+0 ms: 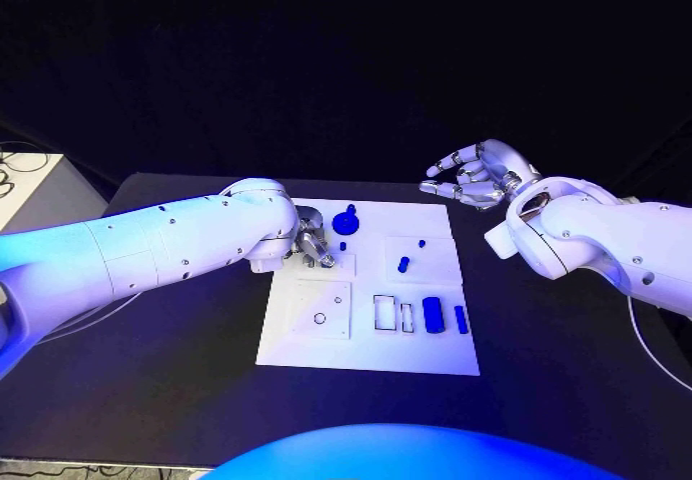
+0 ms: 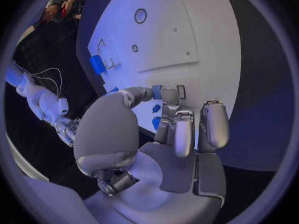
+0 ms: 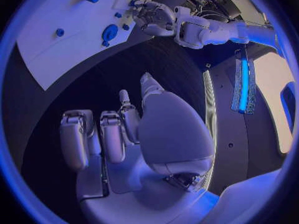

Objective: Assemble the parts on the task board

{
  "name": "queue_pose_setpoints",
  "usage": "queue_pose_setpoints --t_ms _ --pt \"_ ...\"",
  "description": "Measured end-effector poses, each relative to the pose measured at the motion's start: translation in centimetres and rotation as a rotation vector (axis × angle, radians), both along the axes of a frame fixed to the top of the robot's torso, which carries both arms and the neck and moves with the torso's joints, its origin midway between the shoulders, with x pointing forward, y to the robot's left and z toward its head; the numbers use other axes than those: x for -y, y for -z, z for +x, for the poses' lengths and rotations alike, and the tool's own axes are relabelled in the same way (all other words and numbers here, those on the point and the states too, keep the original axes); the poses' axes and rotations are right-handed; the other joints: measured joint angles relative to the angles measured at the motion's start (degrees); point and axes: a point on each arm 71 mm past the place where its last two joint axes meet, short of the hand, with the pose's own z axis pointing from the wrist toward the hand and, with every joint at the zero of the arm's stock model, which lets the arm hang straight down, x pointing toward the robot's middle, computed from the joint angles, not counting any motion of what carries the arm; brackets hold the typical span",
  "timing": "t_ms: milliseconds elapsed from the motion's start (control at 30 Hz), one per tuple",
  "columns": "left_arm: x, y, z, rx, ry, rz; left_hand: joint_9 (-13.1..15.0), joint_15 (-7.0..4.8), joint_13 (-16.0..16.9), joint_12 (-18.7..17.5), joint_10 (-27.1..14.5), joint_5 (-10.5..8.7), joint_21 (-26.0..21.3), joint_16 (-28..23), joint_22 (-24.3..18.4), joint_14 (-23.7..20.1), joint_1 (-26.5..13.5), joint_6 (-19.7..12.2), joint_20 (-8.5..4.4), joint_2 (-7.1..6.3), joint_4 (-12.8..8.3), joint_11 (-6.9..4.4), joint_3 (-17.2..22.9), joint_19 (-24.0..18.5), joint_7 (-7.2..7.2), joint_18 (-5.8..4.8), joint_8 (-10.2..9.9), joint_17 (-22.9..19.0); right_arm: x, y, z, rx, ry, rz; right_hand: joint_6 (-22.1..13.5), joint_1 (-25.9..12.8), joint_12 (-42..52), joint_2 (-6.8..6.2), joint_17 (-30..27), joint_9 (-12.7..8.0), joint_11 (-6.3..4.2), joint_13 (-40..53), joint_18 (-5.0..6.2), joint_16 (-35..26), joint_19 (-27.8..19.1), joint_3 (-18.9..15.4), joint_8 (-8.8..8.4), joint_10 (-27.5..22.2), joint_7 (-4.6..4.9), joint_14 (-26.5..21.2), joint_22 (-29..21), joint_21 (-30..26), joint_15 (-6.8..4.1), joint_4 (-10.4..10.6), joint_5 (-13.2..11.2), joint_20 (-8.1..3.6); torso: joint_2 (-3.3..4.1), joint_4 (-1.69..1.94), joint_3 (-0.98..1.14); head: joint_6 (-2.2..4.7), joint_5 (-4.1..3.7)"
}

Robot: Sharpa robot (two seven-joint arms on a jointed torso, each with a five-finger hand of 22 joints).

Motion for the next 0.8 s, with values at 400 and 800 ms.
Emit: queue_pose_setpoints --t_ms 400,800 --pt "0.27 -0.17 0.34 -0.037 0.019 0.017 0.1 0.0 -0.2 0.0 0.0 -0.02 0.0 0.0 0.2 0.0 0.1 0.0 0.0 0.06 0.0 0.01 0.0 0.0 0.01 0.0 0.0 0.0 -0.07 0.09 0.03 -0.003 -0.002 -0.001 0.0 0.0 0.0 0.0 0.0 0.0 0.0 0.0 0.0 0.0 0.0 0.0 0.0 0.0 0.0 0.0 0.0 0.0 0.0 0.0 0.0 0.0 0.02 -0.01 -0.01 -0.12 -0.13" --pt "0.52 -0.18 0.79 -0.048 0.018 0.024 0.1 0.01 -0.3 -0.1 0.3 -0.04 0.0 0.0 0.1 0.0 0.1 0.1 0.0 0.06 0.0 -0.07 0.0 0.0 0.12 0.0 0.0 0.0 -0.07 0.1 0.03 -0.003 -0.002 -0.001 0.0 0.0 0.0 0.0 0.0 0.0 -0.13 0.0 0.0 -0.2 0.0 0.0 0.22 -0.1 0.0 0.0 0.0 -0.2 0.0 0.0 0.0 0.0 0.02 -0.01 -0.01 -0.1 -0.3"
